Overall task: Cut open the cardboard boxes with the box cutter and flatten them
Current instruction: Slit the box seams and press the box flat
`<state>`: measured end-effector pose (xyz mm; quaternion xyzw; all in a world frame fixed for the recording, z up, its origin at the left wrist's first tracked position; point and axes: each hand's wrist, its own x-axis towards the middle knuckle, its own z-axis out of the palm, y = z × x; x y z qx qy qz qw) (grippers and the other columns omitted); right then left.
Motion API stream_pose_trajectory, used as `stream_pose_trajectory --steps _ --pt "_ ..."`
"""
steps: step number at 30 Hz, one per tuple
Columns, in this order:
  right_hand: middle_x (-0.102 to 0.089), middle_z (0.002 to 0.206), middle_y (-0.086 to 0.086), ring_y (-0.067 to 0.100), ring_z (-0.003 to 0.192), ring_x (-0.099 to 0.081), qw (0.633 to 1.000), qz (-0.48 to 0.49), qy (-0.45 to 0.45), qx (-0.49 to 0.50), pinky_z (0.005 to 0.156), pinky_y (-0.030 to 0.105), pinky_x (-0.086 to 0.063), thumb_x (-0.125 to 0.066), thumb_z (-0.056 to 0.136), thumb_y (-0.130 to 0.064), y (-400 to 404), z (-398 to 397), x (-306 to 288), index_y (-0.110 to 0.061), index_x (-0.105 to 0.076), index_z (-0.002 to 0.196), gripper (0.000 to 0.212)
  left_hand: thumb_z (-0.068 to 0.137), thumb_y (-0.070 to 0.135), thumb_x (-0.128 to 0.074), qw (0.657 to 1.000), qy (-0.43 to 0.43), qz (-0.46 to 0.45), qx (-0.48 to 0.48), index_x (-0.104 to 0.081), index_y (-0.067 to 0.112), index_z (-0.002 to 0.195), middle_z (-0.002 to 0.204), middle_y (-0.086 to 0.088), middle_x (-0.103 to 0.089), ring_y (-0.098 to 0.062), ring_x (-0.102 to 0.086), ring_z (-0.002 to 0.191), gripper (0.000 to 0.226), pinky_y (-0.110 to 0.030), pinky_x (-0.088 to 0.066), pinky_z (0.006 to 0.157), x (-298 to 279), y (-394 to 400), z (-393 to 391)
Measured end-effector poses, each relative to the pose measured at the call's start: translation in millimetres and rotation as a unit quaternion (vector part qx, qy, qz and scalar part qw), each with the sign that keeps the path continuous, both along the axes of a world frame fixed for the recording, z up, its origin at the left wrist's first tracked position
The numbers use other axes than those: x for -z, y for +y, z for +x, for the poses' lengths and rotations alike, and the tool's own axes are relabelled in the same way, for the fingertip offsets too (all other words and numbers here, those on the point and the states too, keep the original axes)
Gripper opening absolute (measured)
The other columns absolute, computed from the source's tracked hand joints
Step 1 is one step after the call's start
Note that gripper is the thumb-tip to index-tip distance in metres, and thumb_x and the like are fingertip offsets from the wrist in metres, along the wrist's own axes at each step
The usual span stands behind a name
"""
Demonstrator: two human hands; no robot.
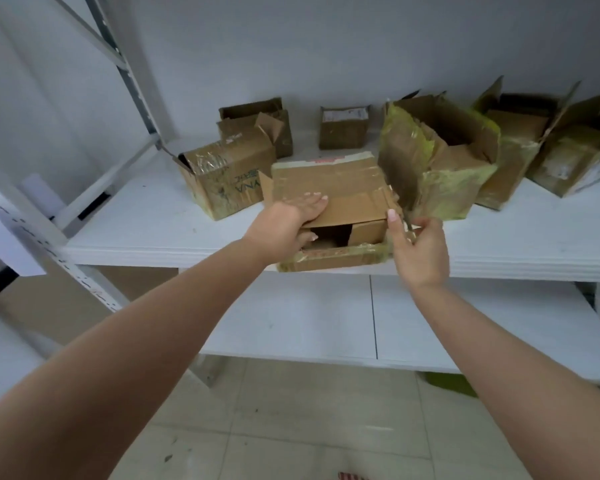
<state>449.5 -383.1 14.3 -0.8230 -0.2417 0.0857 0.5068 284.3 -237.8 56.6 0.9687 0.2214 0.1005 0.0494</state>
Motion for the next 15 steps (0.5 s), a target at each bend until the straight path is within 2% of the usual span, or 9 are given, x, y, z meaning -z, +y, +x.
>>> stream_pose_trajectory --steps 2,6,10,11,13,15 --pt "-0.057 0.107 0.002 0.025 0.101 -0.055 0.998 0.019 0.057 0.008 0.077 0.031 -0.038 -0.049 0.088 -0.059 -1.6 -5.5 5.4 -0.012 -0.05 0.116 0.055 0.087 0.024 -0.067 1.0 0.008 0.026 -0.004 -0.023 0.018 0.151 0.156 -0.001 -0.026 -0.016 -0.023 0.144 0.078 -0.035 -0.018 0.118 7.5 0.8 0.5" --pt "-0.057 0.098 0.005 0.029 0.103 -0.057 0.992 0.011 0.124 0.023 0.079 0.03 -0.04 -0.058 0.089 -0.032 4.6 -20.2 12.9 -0.01 -0.053 0.116 0.036 0.077 0.033 -0.077 0.999 0.028 0.04 -0.004 -0.018 0.021 0.152 0.157 0.002 -0.024 -0.013 -0.021 0.145 0.096 -0.032 -0.019 0.118 8.0 6.1 -0.8" --pt "-0.06 0.11 0.01 0.031 0.103 -0.057 0.979 0.008 0.193 0.058 0.083 0.034 -0.045 -0.063 0.082 -0.041 12.6 -25.6 10.4 -0.007 -0.052 0.121 0.053 0.073 0.041 -0.079 0.999 0.05 0.023 0.005 -0.013 0.02 0.153 0.159 0.003 -0.017 -0.013 -0.016 0.146 0.107 -0.032 -0.014 0.119 6.1 5.5 -2.9" --pt "-0.06 0.104 0.01 0.031 0.097 -0.057 0.974 0.006 0.215 0.064 0.079 0.034 -0.045 -0.064 0.08 -0.041 13.7 -26.7 10.1 -0.005 -0.052 0.118 0.054 0.072 0.041 -0.079 0.998 0.05 0.026 0.005 -0.012 0.019 0.153 0.159 0.003 -0.017 -0.013 -0.015 0.146 0.107 -0.032 -0.013 0.119 6.6 4.9 -2.9" --pt "-0.058 0.087 0.008 0.029 0.085 -0.056 0.962 0.017 0.266 0.063 0.07 0.032 -0.042 -0.065 0.078 -0.035 16.4 -31.3 10.2 -0.004 -0.053 0.103 0.041 0.073 0.042 -0.079 0.998 0.049 0.04 0.006 -0.011 0.019 0.153 0.159 0.002 -0.016 -0.014 -0.015 0.146 0.107 -0.033 -0.013 0.119 7.5 3.5 -3.0" --pt "-0.064 0.087 0.012 0.025 0.073 -0.059 0.946 0.039 0.315 0.063 0.061 0.03 -0.04 -0.064 0.078 -0.029 21.8 -36.5 9.9 -0.009 -0.053 0.084 0.024 0.074 0.043 -0.078 0.997 0.051 0.05 0.005 -0.01 0.019 0.153 0.16 0.002 -0.014 -0.015 -0.013 0.147 0.107 -0.033 -0.012 0.119 6.8 1.5 -4.2"
